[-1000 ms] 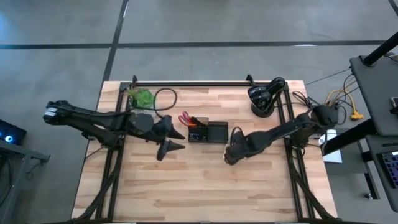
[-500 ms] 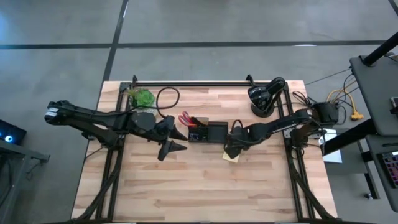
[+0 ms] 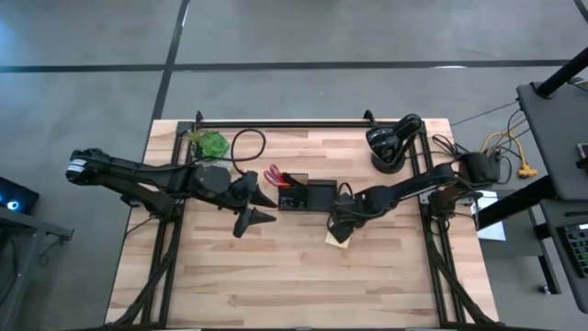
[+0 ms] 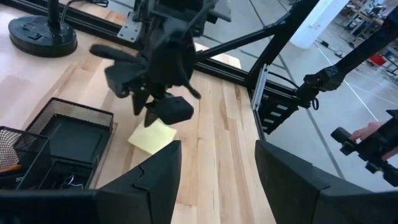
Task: Pick and place office supplies into organizer
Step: Put the yellow sticky note into the black desk organizer
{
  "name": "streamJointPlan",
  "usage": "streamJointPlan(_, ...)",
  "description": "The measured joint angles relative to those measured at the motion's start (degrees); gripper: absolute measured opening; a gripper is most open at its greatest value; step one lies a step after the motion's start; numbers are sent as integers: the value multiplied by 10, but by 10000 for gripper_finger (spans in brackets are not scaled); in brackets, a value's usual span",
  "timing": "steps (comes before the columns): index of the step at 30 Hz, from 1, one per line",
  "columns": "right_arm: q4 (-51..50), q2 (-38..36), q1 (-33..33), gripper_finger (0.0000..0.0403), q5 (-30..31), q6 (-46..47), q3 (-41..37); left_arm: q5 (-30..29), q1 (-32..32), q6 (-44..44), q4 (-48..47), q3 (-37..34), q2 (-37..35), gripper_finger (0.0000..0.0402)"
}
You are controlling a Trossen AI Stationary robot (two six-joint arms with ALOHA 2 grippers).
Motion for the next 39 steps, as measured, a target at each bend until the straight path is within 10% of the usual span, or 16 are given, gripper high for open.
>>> streamJointPlan(39,-28,63,34,197,-25,9,26,0,0,0,-19,-8,-1,189)
